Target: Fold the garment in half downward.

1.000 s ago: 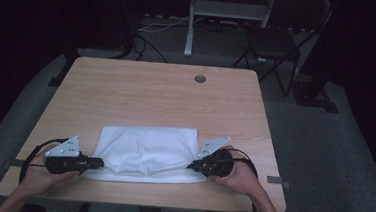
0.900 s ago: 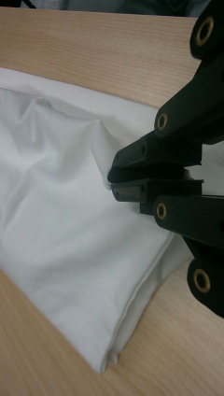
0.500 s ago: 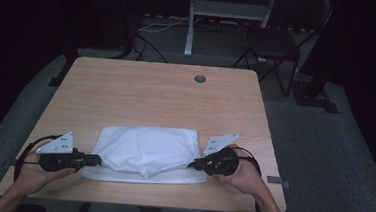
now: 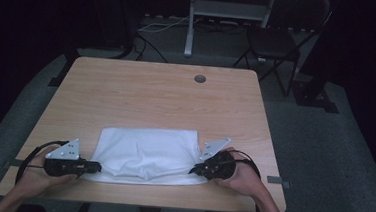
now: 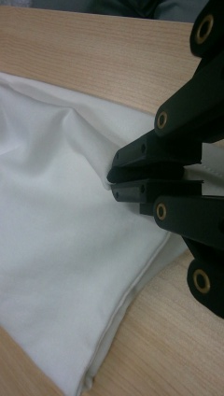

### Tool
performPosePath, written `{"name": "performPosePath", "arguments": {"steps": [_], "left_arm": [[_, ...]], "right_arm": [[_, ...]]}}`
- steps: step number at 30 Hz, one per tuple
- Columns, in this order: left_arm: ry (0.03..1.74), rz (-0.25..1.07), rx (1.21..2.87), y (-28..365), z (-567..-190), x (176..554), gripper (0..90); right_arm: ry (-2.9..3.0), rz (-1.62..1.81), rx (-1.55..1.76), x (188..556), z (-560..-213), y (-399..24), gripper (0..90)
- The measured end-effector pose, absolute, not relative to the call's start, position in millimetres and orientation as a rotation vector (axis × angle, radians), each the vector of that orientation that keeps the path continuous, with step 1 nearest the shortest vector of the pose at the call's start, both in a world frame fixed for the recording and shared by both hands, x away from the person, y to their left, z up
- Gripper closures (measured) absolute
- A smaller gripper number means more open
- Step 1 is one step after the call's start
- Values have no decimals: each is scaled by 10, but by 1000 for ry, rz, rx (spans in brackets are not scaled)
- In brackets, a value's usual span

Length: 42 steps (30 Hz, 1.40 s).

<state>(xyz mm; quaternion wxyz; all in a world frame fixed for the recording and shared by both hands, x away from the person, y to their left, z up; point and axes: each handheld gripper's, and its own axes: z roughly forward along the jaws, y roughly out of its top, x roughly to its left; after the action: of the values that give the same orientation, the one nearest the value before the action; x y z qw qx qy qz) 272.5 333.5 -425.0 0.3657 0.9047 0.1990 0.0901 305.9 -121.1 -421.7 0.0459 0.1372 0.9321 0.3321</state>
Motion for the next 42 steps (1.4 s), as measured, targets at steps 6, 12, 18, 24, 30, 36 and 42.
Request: {"name": "performPosePath", "arguments": {"steps": [6,12,18,24,30,36,42], "left_arm": [[510,187,2322,3340,-4260,2728,779],[522,161,2268,3369,-4191,2741,625],[529,143,2200,3392,-4042,2800,556],[578,159,2110,3420,-3890,2866,426],[706,153,2104,3181,-3997,2996,373],[674,220,2261,2896,-4180,2956,374],[651,283,2309,2887,-4265,2813,373]], "right_arm": [[2871,1009,400,3053,-4228,-1208,700],[2853,1101,426,3088,-4131,-1259,544],[2817,1217,460,3138,-4003,-1273,493],[2770,1306,521,3206,-3912,-1268,403],[2694,1265,670,3342,-3973,-1132,311],[2719,1072,643,3296,-4135,-946,306],[2725,966,550,3142,-4245,-932,311]]}}
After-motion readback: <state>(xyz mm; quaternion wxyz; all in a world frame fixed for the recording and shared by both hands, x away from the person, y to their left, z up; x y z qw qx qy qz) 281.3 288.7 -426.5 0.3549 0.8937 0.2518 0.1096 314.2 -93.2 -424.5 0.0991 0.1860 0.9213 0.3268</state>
